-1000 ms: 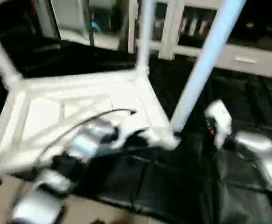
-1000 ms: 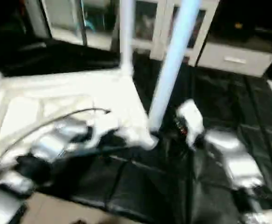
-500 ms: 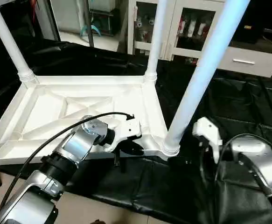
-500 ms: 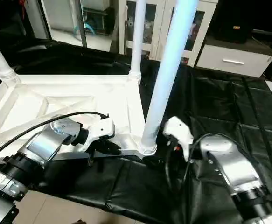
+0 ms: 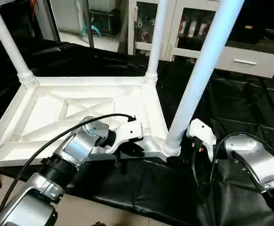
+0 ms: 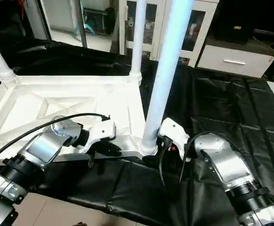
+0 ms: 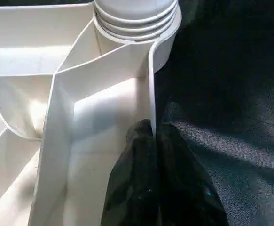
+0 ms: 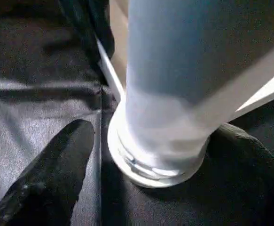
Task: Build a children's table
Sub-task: Rotate leg to tighten
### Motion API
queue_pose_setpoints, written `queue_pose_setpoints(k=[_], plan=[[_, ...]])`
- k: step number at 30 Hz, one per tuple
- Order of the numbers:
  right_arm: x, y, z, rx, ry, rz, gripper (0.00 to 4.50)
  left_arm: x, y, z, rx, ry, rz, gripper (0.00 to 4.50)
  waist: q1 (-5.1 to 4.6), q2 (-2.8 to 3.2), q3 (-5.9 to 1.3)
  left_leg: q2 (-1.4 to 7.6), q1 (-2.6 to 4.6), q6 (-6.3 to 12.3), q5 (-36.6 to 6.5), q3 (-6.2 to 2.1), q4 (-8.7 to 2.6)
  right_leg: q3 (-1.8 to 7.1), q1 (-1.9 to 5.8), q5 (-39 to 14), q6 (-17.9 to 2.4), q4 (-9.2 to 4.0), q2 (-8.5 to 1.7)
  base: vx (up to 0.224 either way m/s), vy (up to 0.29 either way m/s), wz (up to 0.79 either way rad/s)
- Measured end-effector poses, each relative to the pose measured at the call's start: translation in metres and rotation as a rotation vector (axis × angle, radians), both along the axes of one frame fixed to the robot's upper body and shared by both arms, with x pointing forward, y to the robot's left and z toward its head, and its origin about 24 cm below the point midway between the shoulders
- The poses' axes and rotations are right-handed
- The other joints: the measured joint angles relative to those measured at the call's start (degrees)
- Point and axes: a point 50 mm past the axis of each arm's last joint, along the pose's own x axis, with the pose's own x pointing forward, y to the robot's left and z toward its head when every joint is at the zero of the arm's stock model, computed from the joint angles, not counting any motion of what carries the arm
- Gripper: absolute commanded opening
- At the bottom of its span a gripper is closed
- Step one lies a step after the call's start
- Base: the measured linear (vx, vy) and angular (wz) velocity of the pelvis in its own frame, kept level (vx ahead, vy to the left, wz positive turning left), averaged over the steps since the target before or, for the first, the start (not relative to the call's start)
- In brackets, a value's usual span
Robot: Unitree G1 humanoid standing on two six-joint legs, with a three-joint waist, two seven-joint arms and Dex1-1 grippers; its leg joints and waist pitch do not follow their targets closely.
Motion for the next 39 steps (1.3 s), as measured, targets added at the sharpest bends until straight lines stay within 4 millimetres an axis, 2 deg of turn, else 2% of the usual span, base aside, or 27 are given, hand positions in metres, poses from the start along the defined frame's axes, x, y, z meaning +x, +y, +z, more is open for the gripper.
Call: queue_pose_setpoints(k=[13,24,27,31,33,37,39], plan=[[0.004,-0.002,0.0,-0.008,0.011,-0.002,2.76,0.0,0.0,0.0,0.003,0.006,0.005,0.0,-0.01,-0.05,-0.03,0.01,0.0,0.0,0.0,-0.03,0.1,-0.01,0.01,0.0,0.0,0.07,0.0,0.0,0.0,0.0],[0.005,-0.001,-0.001,0.003,0.018,-0.005,2.68,0.0,0.001,-0.001,0.009,0.007,0.006,0.0,-0.08,0.16,-0.17,0.02,0.02,0.0,0.0,-0.04,0.12,-0.01,0.02,0.0,0.0,0.11,0.01,0.0,0.0,0.0],[0.002,0.001,-0.008,0.06,0.033,-0.065,2.67,0.0,0.001,-0.001,0.012,0.014,0.012,0.0,-0.17,0.1,-0.28,0.09,0.19,-0.01,0.0,-0.08,0.12,0.0,0.1,0.01,-0.01,0.15,0.12,0.0,0.0,0.0],[-0.001,0.008,-0.022,0.146,0.062,-0.188,2.64,0.003,0.003,-0.006,0.012,0.029,0.065,0.0,-0.8,0.37,-0.43,0.01,0.88,-0.04,-0.02,-0.1,0.03,0.24,0.79,0.08,-0.12,0.13,0.19,0.0,0.0,0.0],[0.0,0.011,-0.027,0.169,0.059,-0.247,2.62,0.006,0.002,-0.009,0.012,0.022,0.098,0.0,-1.25,0.52,-0.52,-0.08,1.3,-0.04,-0.02,-0.16,-0.03,0.32,0.9,-0.06,0.11,0.04,0.19,-0.032,0.001,-0.01],[0.005,0.02,-0.035,0.204,0.033,-0.4,2.62,0.014,-0.003,-0.013,-0.006,-0.006,0.192,0.0,-1.59,0.5,-0.49,-0.17,1.4,-0.04,-0.02,-0.27,-0.13,0.34,0.86,-0.07,0.13,-0.15,0.21,0.0,0.0,0.0],[0.012,0.032,-0.041,0.221,-0.016,-0.554,2.62,0.021,-0.012,-0.015,-0.015,-0.035,0.274,0.0,-1.75,0.41,-0.46,-0.19,1.42,-0.04,-0.02,-0.36,-0.15,0.3,0.79,-0.08,0.15,-0.29,0.23,0.0,0.0,0.0]])
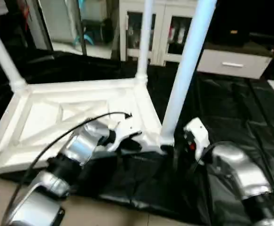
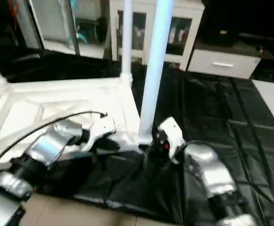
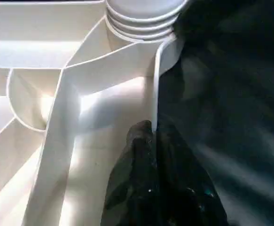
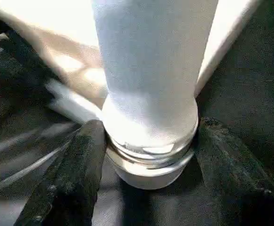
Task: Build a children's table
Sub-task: Rotate leg to tighten
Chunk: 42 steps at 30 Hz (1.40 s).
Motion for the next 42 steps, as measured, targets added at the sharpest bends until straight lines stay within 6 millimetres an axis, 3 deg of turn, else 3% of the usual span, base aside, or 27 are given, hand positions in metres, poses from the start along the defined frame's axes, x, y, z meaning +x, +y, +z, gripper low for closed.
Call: queue_pose_setpoints(k=[4,11,19,24,25,27,32,34,37,42], plan=[[0.008,0.013,-0.004,0.007,-0.052,-0.208,2.61,0.006,-0.015,-0.001,-0.006,-0.043,0.07,0.0,-0.67,0.36,0.06,-0.08,-0.18,0.0,0.0,-0.31,-0.23,-0.4,-0.07,0.0,0.0,-1.06,-0.05,0.0,0.0,0.0],[0.009,0.012,-0.001,0.007,-0.081,-0.231,2.61,0.005,-0.015,0.001,-0.021,-0.069,0.051,0.0,-0.75,0.22,0.03,-0.13,-0.6,0.02,0.01,-0.11,-0.31,-0.21,-0.23,1.12,-0.5,-1.61,-0.02,0.0,0.0,0.0],[0.017,0.012,0.004,-0.002,-0.121,-0.319,2.61,0.011,-0.02,0.006,-0.022,-0.11,0.08,0.0,0.25,0.21,0.01,0.11,-0.89,-0.16,0.11,-0.03,-0.98,-0.34,-0.89,1.71,-0.44,-1.5,0.19,0.0,0.0,0.0],[0.014,0.032,0.002,0.007,-0.155,-0.423,2.61,0.017,-0.028,0.005,-0.024,-0.134,0.156,0.0,0.24,0.23,0.02,0.05,-0.88,-0.18,0.12,0.11,-0.94,-0.16,-0.9,1.66,-0.37,-1.56,0.15,0.0,0.0,0.0],[0.013,0.033,0.002,0.006,-0.159,-0.42,2.34,0.017,-0.029,0.005,-0.024,-0.138,0.165,0.0,0.22,0.22,0.02,0.03,-0.88,-0.18,0.12,0.13,-0.93,-0.11,-0.9,1.66,-0.37,-1.6,0.15,0.0,0.0,0.0],[0.011,0.041,0.001,-0.006,-0.177,-0.378,2.23,0.019,-0.029,0.005,-0.028,-0.155,0.188,0.0,0.18,0.22,0.03,0.01,-0.88,-0.17,0.12,0.16,-0.92,-0.04,-0.91,1.66,-0.37,-1.62,0.14,0.0,0.0,0.0],[0.011,0.048,0.009,-0.006,-0.227,-0.316,2.23,0.018,-0.033,0.006,-0.041,-0.16,0.178,0.0,0.44,0.21,0.04,0.02,-0.96,-0.16,0.11,0.15,-0.96,-0.04,-0.95,1.55,-0.19,-1.62,0.15,0.0,0.0,0.0],[0.013,0.04,0.012,-0.009,-0.24,-0.301,2.57,0.017,-0.029,0.007,-0.031,-0.168,0.152,0.0,0.49,0.19,0.06,0.02,-1.12,-0.09,0.05,0.16,-0.96,-0.04,-1.03,1.52,-0.15,-1.67,0.15,0.0,0.0,0.0],[0.012,0.036,0.017,0.007,-0.236,-0.224,2.63,0.015,-0.023,0.011,-0.023,-0.178,0.119,0.0,0.34,0.13,0.09,0.07,-1.59,0.12,0.13,0.15,-0.86,-0.14,-1.46,1.52,-0.14,-1.59,0.16,0.0,0.0,0.0],[0.002,0.015,0.028,0.007,-0.178,0.067,3.0,0.004,-0.006,0.014,0.016,-0.147,0.018,0.0,0.28,0.04,0.18,0.19,-1.87,0.36,0.2,0.15,-0.56,-0.19,-1.9,1.47,-0.22,-1.13,0.21,0.0,0.0,0.0]])
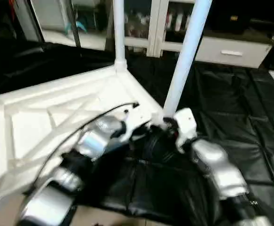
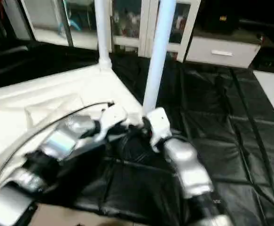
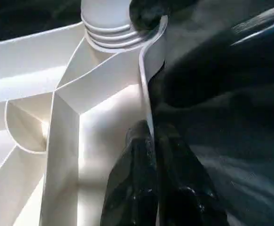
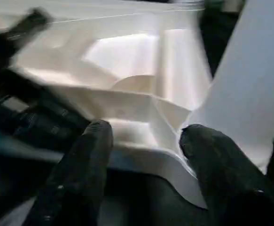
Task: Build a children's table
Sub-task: Rotate leg to tighten
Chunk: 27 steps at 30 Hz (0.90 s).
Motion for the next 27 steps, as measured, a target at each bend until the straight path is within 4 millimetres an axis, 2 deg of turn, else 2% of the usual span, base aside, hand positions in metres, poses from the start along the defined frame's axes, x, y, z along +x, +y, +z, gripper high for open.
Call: queue_pose_setpoints(k=[4,6,7,9,11,12,15,16,18,21,27], plan=[[-0.013,-0.027,0.01,-0.071,0.044,0.202,3.36,-0.008,0.005,0.0,0.008,0.042,-0.073,0.0,0.68,-0.13,0.09,-0.02,0.11,-0.21,-0.1,0.05,0.23,0.06,0.1,-0.06,-0.09,0.31,-0.1,0.0,0.0,0.0],[-0.016,-0.035,0.012,-0.089,0.062,0.243,3.54,-0.01,0.009,0.0,0.015,0.052,-0.088,0.0,0.67,-0.31,0.2,-0.01,0.24,-0.34,-0.17,0.06,0.37,0.14,0.19,-0.05,-0.09,0.48,-0.1,0.0,0.0,0.0],[-0.016,-0.043,0.014,-0.103,0.071,0.231,3.61,-0.011,0.013,0.001,0.024,0.066,-0.094,0.0,0.61,-0.42,0.26,-0.02,0.28,-0.35,-0.17,0.06,0.4,0.18,0.22,0.02,-0.17,0.5,-0.1,0.0,0.0,0.0],[-0.013,-0.074,0.022,-0.152,0.077,0.161,3.77,-0.017,0.02,0.002,0.038,0.108,-0.13,0.0,0.57,-0.43,0.26,-0.07,0.43,-0.36,-0.17,0.19,0.41,0.4,0.28,0.09,-0.23,0.52,-0.1,0.0,0.0,0.0],[-0.01,-0.087,0.03,-0.174,0.071,0.138,3.95,-0.02,0.024,0.002,0.047,0.136,-0.145,0.0,0.45,-0.66,0.24,-0.06,0.67,-0.37,-0.17,0.22,0.36,0.43,0.44,0.09,-0.21,0.57,-0.07,0.0,0.0,0.0],[-0.007,-0.086,0.033,-0.182,0.069,0.164,4.01,-0.022,0.027,0.002,0.059,0.147,-0.159,0.0,0.27,-0.85,0.27,-0.05,0.94,-0.37,-0.17,0.21,0.3,0.43,0.6,0.07,-0.17,0.59,-0.05,0.0,0.0,0.0],[-0.005,-0.084,0.034,-0.195,0.081,0.199,4.19,-0.028,0.025,0.003,0.075,0.172,-0.204,0.0,0.22,-0.94,0.26,-0.06,1.16,-0.38,-0.17,0.2,0.24,0.44,0.77,0.02,-0.12,0.56,-0.05,0.0,0.0,0.0],[-0.003,-0.083,0.033,-0.208,0.095,0.215,4.39,-0.03,0.024,0.004,0.076,0.18,-0.227,0.0,0.44,-0.94,0.26,-0.07,1.11,-0.38,-0.17,0.21,0.24,0.44,0.77,0.02,-0.11,0.54,-0.06,0.0,0.0,0.0],[-0.002,-0.08,0.031,-0.218,0.105,0.234,4.47,-0.032,0.021,0.004,0.072,0.187,-0.242,0.0,0.98,-0.95,0.26,-0.06,1.07,-0.37,-0.17,0.28,0.29,0.47,0.77,-0.01,-0.09,0.51,-0.08,0.0,0.0,0.0],[-0.005,-0.074,0.028,-0.212,0.132,0.307,4.47,-0.033,0.019,0.004,0.067,0.193,-0.249,0.0,1.39,-1.01,0.24,-0.07,1.04,-0.34,-0.19,0.39,0.31,0.57,0.76,-0.05,-0.09,0.46,-0.08,0.0,0.0,0.0],[-0.012,-0.061,0.018,-0.196,0.18,0.439,4.47,-0.032,0.015,0.003,0.059,0.195,-0.254,0.0,1.55,-1.01,0.24,-0.07,1.08,-0.34,-0.18,0.42,0.35,0.59,0.77,-0.05,-0.1,0.51,-0.09,0.0,0.0,0.0]])
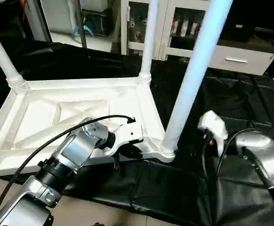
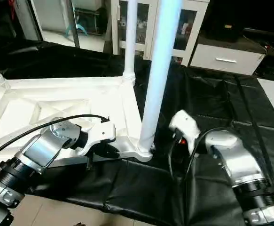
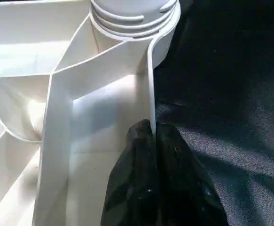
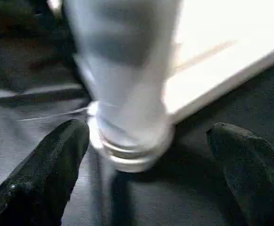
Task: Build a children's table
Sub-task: Rotate leg to tighten
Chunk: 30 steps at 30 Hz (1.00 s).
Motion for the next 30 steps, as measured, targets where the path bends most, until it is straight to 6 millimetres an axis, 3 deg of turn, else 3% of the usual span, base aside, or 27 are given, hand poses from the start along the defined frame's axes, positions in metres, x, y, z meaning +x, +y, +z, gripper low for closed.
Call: queue_pose_setpoints(k=[8,9,11,23,30], plan=[[0.01,0.009,-0.005,0.009,-0.011,-0.004,4.47,0.002,-0.003,-0.001,-0.004,-0.004,-0.007,0.0,0.18,0.08,-0.02,-0.04,0.05,0.0,0.0,0.07,0.08,0.12,0.1,0.02,-0.03,0.01,-0.03,0.0,0.0,0.0],[0.01,0.011,-0.005,0.015,-0.015,-0.003,4.21,0.002,-0.004,-0.001,-0.005,-0.005,-0.01,0.0,0.26,0.08,-0.02,-0.04,0.03,0.0,0.0,0.07,0.1,0.13,0.12,0.02,-0.03,0.01,-0.04,0.0,0.0,0.0],[0.012,0.014,-0.005,0.027,-0.018,-0.001,4.21,0.002,-0.004,-0.001,-0.004,-0.007,-0.015,0.0,0.25,0.07,-0.03,-0.04,0.03,0.01,0.0,0.08,0.14,0.14,0.13,0.02,-0.03,0.01,-0.04,0.0,0.0,0.0],[0.011,0.014,-0.013,0.004,0.028,0.048,3.05,0.004,-0.005,-0.002,0.001,-0.007,-0.03,0.0,0.27,0.12,-0.04,-0.03,0.05,0.01,0.0,0.07,0.16,0.15,0.24,0.02,-0.03,0.01,-0.04,0.0,0.0,0.0],[0.014,0.014,-0.013,-0.01,0.03,0.064,2.77,0.004,-0.005,-0.002,0.007,-0.004,-0.033,0.0,0.22,0.12,-0.05,-0.03,0.09,0.01,0.0,0.07,0.16,0.14,0.26,0.02,-0.03,0.02,-0.04,0.0,0.0,0.0]])
